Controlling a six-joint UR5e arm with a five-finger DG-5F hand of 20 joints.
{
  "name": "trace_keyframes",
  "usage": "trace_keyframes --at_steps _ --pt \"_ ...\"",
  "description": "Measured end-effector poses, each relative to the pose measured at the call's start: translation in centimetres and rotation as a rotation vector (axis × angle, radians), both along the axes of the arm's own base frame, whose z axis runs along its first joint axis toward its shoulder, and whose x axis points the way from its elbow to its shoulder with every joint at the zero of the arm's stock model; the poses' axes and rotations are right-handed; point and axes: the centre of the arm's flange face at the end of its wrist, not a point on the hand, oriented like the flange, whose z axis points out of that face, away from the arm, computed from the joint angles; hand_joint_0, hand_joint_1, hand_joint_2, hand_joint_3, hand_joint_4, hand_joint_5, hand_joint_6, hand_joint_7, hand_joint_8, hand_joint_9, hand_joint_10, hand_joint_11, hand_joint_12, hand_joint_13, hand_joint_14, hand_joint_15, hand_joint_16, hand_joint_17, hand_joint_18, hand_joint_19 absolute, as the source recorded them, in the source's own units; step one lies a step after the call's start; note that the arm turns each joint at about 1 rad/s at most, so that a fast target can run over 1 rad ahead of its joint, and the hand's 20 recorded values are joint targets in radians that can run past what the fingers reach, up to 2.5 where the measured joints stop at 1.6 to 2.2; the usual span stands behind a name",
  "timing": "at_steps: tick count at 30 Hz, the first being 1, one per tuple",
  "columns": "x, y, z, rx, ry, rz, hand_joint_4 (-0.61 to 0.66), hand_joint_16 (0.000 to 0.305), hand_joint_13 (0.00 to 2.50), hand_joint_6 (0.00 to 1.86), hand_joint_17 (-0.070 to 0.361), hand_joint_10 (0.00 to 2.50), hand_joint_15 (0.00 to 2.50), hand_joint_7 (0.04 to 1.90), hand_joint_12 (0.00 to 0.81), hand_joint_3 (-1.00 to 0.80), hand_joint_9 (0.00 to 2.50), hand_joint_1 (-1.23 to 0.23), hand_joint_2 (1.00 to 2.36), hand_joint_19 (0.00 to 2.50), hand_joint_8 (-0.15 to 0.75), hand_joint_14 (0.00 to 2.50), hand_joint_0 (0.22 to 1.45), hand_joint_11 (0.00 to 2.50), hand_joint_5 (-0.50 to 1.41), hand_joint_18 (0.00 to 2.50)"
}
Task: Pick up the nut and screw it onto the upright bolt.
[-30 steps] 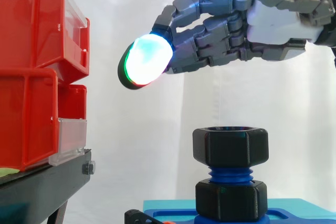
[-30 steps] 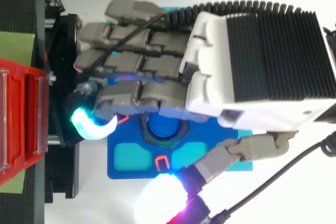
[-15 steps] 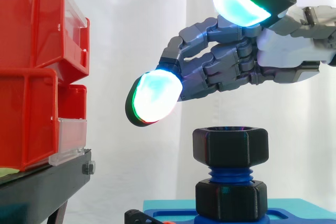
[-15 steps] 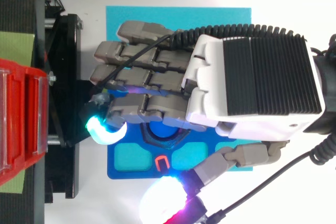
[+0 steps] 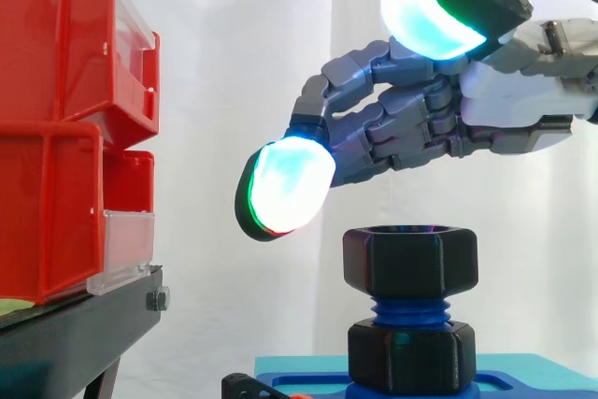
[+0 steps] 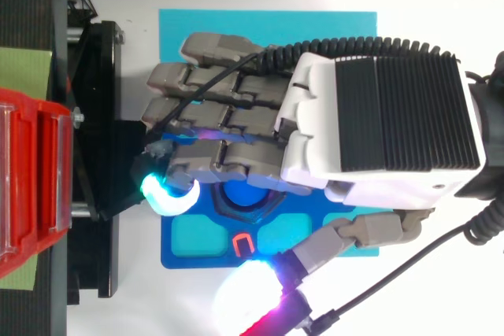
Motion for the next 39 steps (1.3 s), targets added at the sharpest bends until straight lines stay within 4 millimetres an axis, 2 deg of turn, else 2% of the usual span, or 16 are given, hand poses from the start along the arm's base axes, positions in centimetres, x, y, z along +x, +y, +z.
trace_keyframes --at_steps 6,11,23,33,39 --pt "-0.6 -0.2 -1.2 -0.007 0.045 0.001 0.28 0.052 0.27 0.5 0.117 0.0 0.0 0.84 0.337 -0.5 0.48 -0.2 1.0 0.0 0.28 0.0 0.5 0.0 -0.15 0.14" --pt "-0.6 -0.4 -1.3 -0.004 0.035 -0.001 0.29 0.051 0.3 0.5 0.114 0.0 0.0 0.85 0.332 -0.5 0.5 -0.21 1.0 0.0 0.284 0.0 0.5 0.0 -0.14 0.16" --pt "-0.6 -0.9 -1.3 -0.003 0.035 -0.008 0.31 0.049 0.35 0.5 0.11 0.0 0.0 1.13 0.326 -0.5 0.55 -0.23 1.0 0.0 0.29 0.0 0.51 0.0 -0.1 0.22" --pt "-1.0 -3.3 -1.6 -0.009 0.06 -0.031 0.27 0.046 0.42 0.5 0.102 0.0 0.0 1.37 0.315 -0.5 0.63 -0.28 1.0 0.0 0.294 0.0 0.51 0.0 -0.05 0.3" --pt "-1.2 -4.9 -1.7 -0.01 0.074 -0.045 0.26 0.044 0.45 0.51 0.099 0.0 0.0 1.44 0.308 -0.5 0.68 -0.29 1.0 0.0 0.296 0.0 0.51 0.0 -0.03 0.34"
